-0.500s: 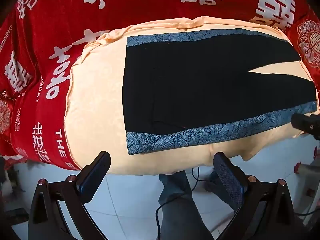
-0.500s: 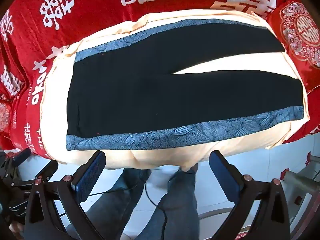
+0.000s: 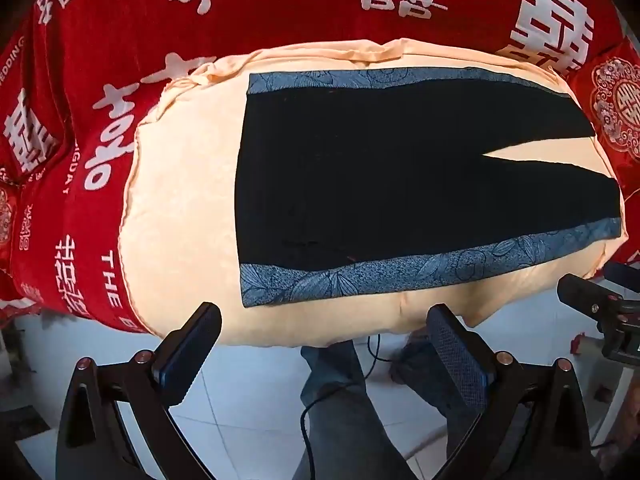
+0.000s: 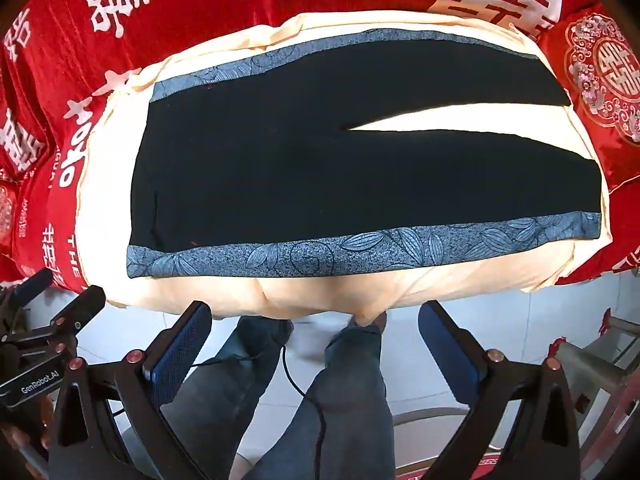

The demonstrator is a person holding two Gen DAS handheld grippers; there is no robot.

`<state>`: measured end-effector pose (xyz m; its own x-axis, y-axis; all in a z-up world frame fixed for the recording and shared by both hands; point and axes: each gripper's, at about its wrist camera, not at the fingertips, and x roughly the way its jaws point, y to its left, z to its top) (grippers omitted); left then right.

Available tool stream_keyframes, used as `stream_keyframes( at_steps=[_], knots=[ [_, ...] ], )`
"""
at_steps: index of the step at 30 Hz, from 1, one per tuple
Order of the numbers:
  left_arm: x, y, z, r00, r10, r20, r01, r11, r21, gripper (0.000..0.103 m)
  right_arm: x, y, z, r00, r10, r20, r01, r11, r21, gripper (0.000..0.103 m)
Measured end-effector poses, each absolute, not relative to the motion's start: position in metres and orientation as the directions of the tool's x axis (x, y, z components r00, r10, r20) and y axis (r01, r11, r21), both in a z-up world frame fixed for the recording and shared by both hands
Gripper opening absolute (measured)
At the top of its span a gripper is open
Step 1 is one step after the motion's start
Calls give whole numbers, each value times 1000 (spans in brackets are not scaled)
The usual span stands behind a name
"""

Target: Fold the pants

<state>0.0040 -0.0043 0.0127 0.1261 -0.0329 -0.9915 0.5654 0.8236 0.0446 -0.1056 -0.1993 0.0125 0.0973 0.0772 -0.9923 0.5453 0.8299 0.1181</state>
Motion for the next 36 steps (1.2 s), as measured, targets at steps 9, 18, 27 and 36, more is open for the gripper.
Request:
stream_keyframes(
  at_steps=[9, 18, 27, 36],
  knots=[
    [2, -6, 18, 138, -34, -990, 566, 823, 51, 103, -100, -197, 18, 105, 61, -993, 552, 827, 109, 103],
    [-1, -8, 22, 148, -31, -988, 570, 819, 60, 103, -103, -195, 24, 120, 45, -992, 549, 830, 104, 103],
    [-2, -4, 23, 154, -17, -988, 552, 831, 71, 103, -106, -194, 26, 128, 43, -991, 545, 832, 107, 103],
    [-9, -6, 28, 178, -17, -984, 546, 833, 85, 103, -109, -193, 28, 137, 36, -990, 525, 845, 103, 103]
  ],
)
